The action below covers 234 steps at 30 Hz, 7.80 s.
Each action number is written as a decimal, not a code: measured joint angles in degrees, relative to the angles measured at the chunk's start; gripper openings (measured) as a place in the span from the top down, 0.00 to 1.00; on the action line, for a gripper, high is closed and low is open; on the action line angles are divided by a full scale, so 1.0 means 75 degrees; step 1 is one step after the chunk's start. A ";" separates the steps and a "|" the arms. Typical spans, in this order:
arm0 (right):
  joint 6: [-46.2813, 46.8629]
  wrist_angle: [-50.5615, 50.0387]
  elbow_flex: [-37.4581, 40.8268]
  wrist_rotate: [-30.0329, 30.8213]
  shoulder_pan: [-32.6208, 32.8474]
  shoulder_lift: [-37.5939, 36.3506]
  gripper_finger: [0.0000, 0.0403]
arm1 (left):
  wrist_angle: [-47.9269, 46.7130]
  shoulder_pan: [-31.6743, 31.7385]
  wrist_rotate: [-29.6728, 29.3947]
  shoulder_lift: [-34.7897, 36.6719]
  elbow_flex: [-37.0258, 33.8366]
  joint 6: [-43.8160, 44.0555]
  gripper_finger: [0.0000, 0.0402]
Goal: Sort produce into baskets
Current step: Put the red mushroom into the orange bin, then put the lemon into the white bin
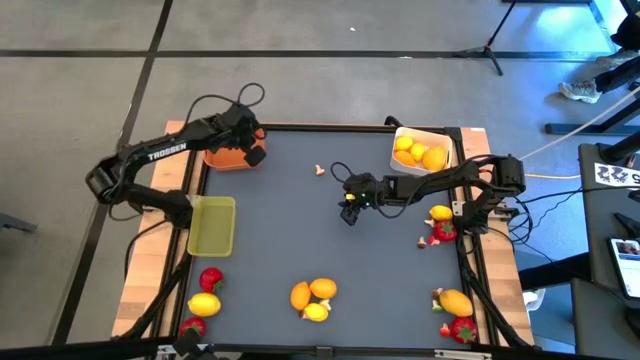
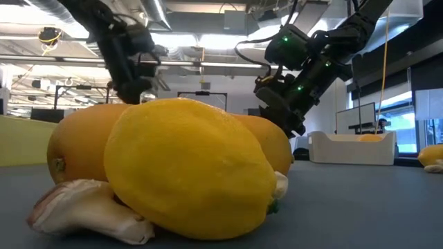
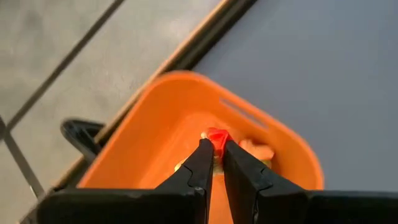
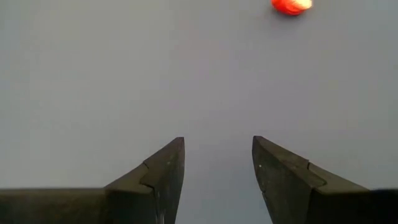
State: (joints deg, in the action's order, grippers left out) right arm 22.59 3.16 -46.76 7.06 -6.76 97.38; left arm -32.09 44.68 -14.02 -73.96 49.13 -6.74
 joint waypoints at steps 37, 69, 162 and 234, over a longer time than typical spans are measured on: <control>-0.0044 0.0300 -0.0006 -0.0159 -0.0058 0.0000 0.28 | 0.2337 -0.1488 0.2128 -0.0543 0.0223 0.0593 0.50; -0.0478 0.0524 -0.0006 -0.0276 -0.0052 0.0000 0.33 | 0.5170 -0.2218 0.2134 -0.5063 0.1369 0.3284 0.50; -0.1670 0.0547 -0.0006 -0.0909 -0.0044 -0.0382 0.33 | 0.0980 -0.1775 0.1690 0.1489 -0.1094 0.1919 0.57; -0.0638 -1.0781 -0.0006 -0.0279 -0.0621 -0.0777 0.33 | 0.3402 -0.5419 0.1349 -0.0861 -0.1100 0.1682 0.57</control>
State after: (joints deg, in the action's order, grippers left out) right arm 17.81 -77.69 -46.81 4.97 -11.43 91.56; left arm -6.58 4.05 -3.90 -80.42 40.88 5.88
